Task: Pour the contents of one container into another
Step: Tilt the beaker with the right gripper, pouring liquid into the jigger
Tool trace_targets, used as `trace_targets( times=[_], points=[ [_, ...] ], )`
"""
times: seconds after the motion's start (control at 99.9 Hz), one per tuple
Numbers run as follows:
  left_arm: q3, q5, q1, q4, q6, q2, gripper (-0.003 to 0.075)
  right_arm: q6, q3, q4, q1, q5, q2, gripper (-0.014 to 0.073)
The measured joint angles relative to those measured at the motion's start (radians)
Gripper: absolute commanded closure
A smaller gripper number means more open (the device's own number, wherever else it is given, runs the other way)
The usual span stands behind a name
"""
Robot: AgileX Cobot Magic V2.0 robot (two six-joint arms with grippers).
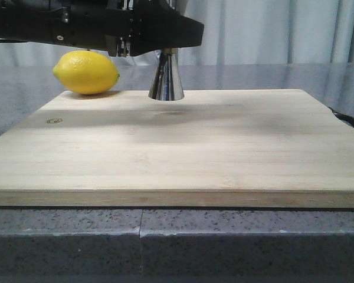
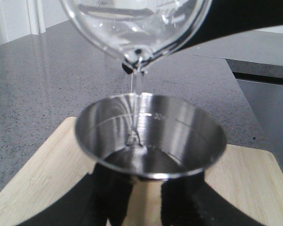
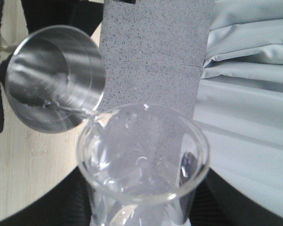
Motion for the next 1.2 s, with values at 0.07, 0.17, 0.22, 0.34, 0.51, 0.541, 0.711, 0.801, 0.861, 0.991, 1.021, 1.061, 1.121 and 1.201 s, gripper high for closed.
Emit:
trace_targets(
  times=[0.07, 0.17, 0.22, 0.34, 0.51, 0.541, 0.711, 0.801, 0.861, 0.991, 1.021, 1.061, 1.121, 1.201],
  points=[
    [0.0, 0.0, 0.0, 0.0, 0.0, 0.0, 0.0482, -0.007, 0.0, -0.004, 0.0, 0.0, 0.0, 0.0324],
    [0.0, 0.0, 0.0, 0.0, 0.0, 0.0, 0.0482, -0.014, 0.0, -0.004, 0.0, -0.002, 0.0, 0.0324],
    [0.0, 0.0, 0.0, 0.0, 0.0, 0.0, 0.0482, -0.019, 0.0, -0.004, 0.0, -0.002, 0.0, 0.0324],
    [0.0, 0.0, 0.0, 0.0, 0.0, 0.0, 0.0482, -0.033, 0.0, -0.004, 0.0, -0.002, 0.0, 0.0324],
    [0.0, 0.0, 0.0, 0.0, 0.0, 0.0, 0.0482, -0.05, 0.0, -0.004, 0.0, -0.002, 0.0, 0.0324],
    [0.0, 0.0, 0.0, 0.0, 0.0, 0.0, 0.0482, -0.052, 0.0, -0.004, 0.0, -0.002, 0.0, 0.0324],
    [0.0, 0.0, 0.0, 0.0, 0.0, 0.0, 0.0482, -0.077, 0.0, -0.004, 0.0, -0.002, 0.0, 0.0324],
    [0.0, 0.0, 0.0, 0.0, 0.0, 0.0, 0.0482, -0.089, 0.0, -0.004, 0.0, -0.002, 0.0, 0.0324],
    [0.0, 0.0, 0.0, 0.0, 0.0, 0.0, 0.0482, -0.096, 0.0, -0.004, 0.0, -0.002, 0.0, 0.0323],
    [0.0, 0.0, 0.0, 0.0, 0.0, 0.0, 0.0482, -0.102, 0.0, -0.004, 0.0, -0.003, 0.0, 0.0324],
    [0.0, 0.0, 0.0, 0.0, 0.0, 0.0, 0.0482, -0.104, 0.0, -0.004, 0.0, -0.003, 0.0, 0.0324],
    [0.0, 0.0, 0.0, 0.0, 0.0, 0.0, 0.0482, -0.107, 0.0, -0.004, 0.0, -0.003, 0.0, 0.0324],
    [0.0, 0.0, 0.0, 0.0, 0.0, 0.0, 0.0482, -0.112, 0.0, -0.004, 0.0, -0.003, 0.0, 0.0323],
    [0.0, 0.0, 0.0, 0.0, 0.0, 0.0, 0.0482, -0.118, 0.0, -0.005, 0.0, -0.004, 0.0, 0.0324]
  ],
)
